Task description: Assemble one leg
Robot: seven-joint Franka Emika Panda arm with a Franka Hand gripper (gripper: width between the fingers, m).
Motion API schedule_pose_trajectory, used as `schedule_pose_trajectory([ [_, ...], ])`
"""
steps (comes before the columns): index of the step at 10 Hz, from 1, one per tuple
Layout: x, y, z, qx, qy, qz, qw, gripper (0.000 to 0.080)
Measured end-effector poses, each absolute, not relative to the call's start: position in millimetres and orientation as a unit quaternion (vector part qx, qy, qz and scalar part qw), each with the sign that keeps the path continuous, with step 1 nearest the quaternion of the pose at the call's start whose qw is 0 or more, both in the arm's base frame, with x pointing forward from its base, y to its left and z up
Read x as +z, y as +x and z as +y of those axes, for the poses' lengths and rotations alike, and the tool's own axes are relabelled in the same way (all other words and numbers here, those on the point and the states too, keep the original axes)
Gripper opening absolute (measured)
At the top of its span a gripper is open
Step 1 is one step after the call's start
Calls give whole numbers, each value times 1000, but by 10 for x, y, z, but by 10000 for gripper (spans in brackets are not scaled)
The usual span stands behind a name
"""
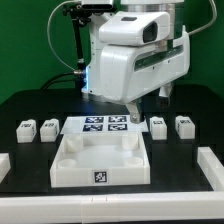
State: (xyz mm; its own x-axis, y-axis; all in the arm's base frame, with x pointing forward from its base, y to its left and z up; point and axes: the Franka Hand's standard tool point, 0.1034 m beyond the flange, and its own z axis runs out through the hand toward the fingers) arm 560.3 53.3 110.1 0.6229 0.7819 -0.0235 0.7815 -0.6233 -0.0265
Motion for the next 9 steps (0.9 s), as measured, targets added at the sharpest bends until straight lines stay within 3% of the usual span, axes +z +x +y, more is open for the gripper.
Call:
schedule_pose_trajectory([
  [5, 1088, 5578, 521, 15, -891, -453, 7, 650],
  [7, 872, 5045, 359, 8, -865, -502, 5, 650],
  [9, 585, 4497, -22, 6, -757, -654, 11, 650],
])
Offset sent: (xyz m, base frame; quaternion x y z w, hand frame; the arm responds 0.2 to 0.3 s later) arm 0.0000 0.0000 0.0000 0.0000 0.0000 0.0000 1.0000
